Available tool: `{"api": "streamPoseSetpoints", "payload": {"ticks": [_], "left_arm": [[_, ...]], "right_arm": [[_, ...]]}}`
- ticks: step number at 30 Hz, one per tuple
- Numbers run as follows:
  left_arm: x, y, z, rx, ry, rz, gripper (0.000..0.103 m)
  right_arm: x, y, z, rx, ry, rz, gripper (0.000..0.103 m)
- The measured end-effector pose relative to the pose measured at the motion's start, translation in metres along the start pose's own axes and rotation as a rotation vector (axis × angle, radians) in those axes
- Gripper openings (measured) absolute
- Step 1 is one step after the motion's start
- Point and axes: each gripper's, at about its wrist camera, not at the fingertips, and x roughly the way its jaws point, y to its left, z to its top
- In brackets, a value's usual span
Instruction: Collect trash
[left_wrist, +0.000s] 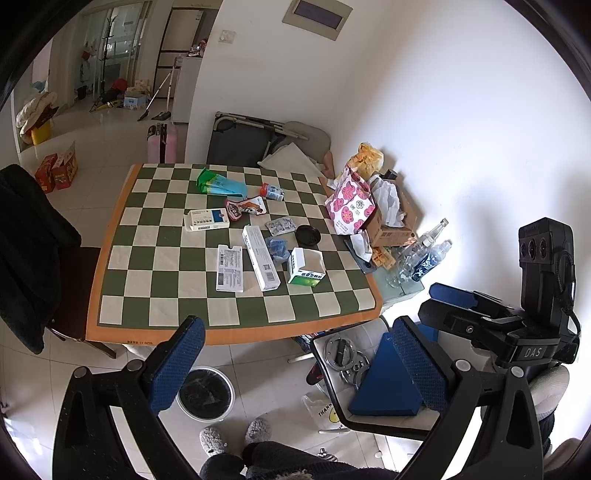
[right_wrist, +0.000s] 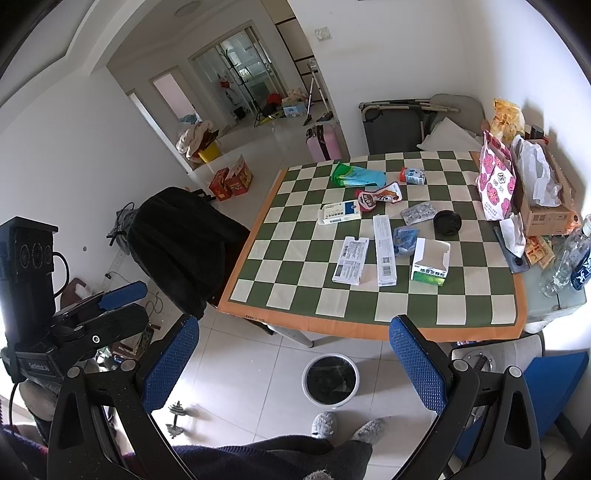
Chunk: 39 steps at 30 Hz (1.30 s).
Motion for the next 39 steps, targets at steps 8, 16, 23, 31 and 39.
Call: {"api": "streamPoseSetpoints", "payload": {"ticks": [8, 16, 23, 31, 39], "left_arm": [[0.013, 0.011, 0.000, 0.017, 0.010, 0.045, 0.103], [0.086, 0.062, 0.011, 0.087, 0.033, 0.444, 0.103], [0.186, 0.110, 0.019, 0.035, 0.216, 0.532, 0.103], [0.336, 0.148, 0.040, -0.106, 0.452, 0.528, 0.103], [0.470, 0.173, 0.043, -0.155, 0.678, 0.485, 0.094]], "right_arm": [[0.001, 0.008, -0.019, 0.019, -0.002, -0.013, 0.103], [0.036, -0.004, -0.024, 0.148, -0.001, -0.196, 0.103], [0.137, -0.076, 0.004, 0.303, 0.116, -0.352, 0.103], [0.269, -0.225, 0.041, 0.429, 0.281, -0.508, 0.103], [0.370, -0.281, 0.064, 0.441, 0.434, -0.491, 0.103]]}}
